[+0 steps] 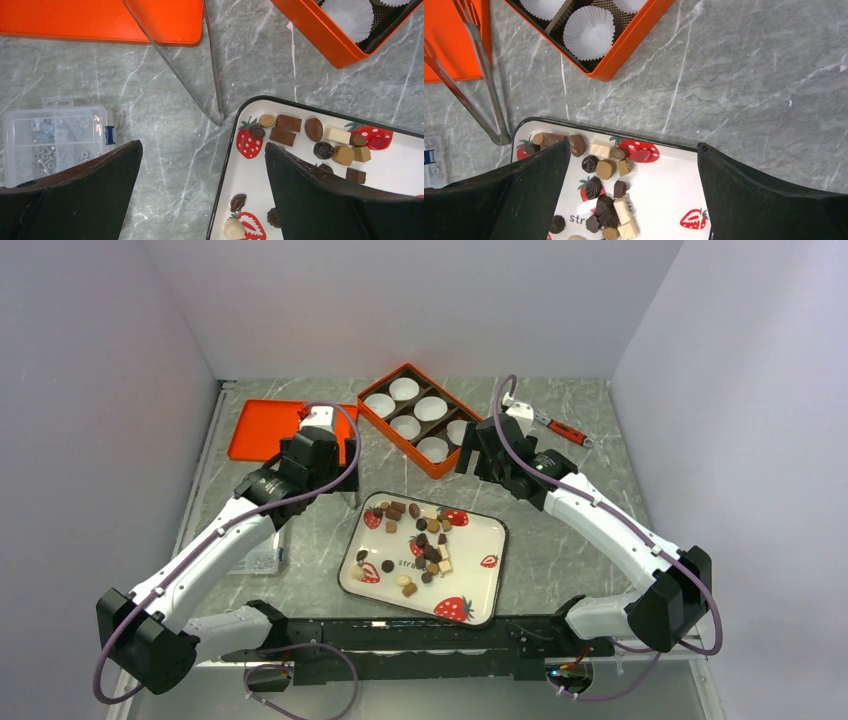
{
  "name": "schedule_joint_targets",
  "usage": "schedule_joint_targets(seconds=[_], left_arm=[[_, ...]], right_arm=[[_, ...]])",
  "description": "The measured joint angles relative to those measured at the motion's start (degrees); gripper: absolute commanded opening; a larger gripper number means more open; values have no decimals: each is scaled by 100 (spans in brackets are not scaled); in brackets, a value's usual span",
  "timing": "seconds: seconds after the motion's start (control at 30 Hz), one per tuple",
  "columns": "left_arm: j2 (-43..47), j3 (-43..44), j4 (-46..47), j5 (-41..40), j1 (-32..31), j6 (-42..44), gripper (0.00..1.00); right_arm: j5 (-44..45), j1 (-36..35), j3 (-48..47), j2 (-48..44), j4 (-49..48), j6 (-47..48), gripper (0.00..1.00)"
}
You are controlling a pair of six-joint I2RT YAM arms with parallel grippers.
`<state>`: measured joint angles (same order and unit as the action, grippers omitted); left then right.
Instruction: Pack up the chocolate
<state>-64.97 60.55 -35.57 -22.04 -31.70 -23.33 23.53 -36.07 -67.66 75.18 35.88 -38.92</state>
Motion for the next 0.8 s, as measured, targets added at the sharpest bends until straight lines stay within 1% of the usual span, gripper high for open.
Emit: schedule_joint_targets(seconds=[0.33, 0.5, 0.8], left_arm=[[0, 13, 24, 129, 0, -63, 99], [-39, 22, 11, 70, 0, -273, 99], [-629, 20, 90, -144, 0, -837, 99]], right_arm=[[-4, 0, -2, 0, -2, 142, 100], [-7, 0, -2, 0, -35, 166, 100], [-138, 0, -2, -2, -122, 232, 100]])
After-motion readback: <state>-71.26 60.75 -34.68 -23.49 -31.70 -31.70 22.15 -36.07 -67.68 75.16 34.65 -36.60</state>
